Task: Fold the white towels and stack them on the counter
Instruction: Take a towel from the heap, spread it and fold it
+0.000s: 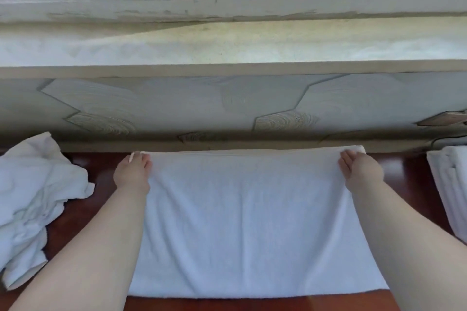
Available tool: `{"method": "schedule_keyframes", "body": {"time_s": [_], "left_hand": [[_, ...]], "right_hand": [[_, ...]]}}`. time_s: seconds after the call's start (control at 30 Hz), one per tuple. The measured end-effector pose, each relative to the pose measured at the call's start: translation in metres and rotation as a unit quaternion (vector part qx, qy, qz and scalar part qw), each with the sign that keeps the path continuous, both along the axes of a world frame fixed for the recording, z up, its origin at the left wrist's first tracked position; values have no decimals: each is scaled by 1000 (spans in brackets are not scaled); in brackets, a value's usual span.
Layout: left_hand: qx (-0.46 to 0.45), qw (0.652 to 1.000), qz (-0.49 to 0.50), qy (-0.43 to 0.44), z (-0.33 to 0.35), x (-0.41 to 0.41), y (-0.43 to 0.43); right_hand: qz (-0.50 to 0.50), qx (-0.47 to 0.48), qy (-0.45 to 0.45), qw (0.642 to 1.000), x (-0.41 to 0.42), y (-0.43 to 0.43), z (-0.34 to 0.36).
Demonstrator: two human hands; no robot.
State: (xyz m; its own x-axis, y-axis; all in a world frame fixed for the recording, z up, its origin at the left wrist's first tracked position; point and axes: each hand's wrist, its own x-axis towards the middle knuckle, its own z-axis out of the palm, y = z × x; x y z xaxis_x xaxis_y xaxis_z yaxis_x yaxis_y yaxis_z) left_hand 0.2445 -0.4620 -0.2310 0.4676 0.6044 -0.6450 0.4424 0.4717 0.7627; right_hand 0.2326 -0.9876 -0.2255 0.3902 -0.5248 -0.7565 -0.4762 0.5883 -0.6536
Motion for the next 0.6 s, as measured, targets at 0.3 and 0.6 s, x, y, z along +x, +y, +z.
{"method": "schedule_keyframes", "body": {"time_s": [0.3,0.6], "left_hand": [[532,654,-535,-56,0,0,-93],[538,440,-719,-4,-7,24,-166]], "right_hand": [[565,-564,10,602,0,59,0],[721,-552,-14,420,25,124,-6]]}}
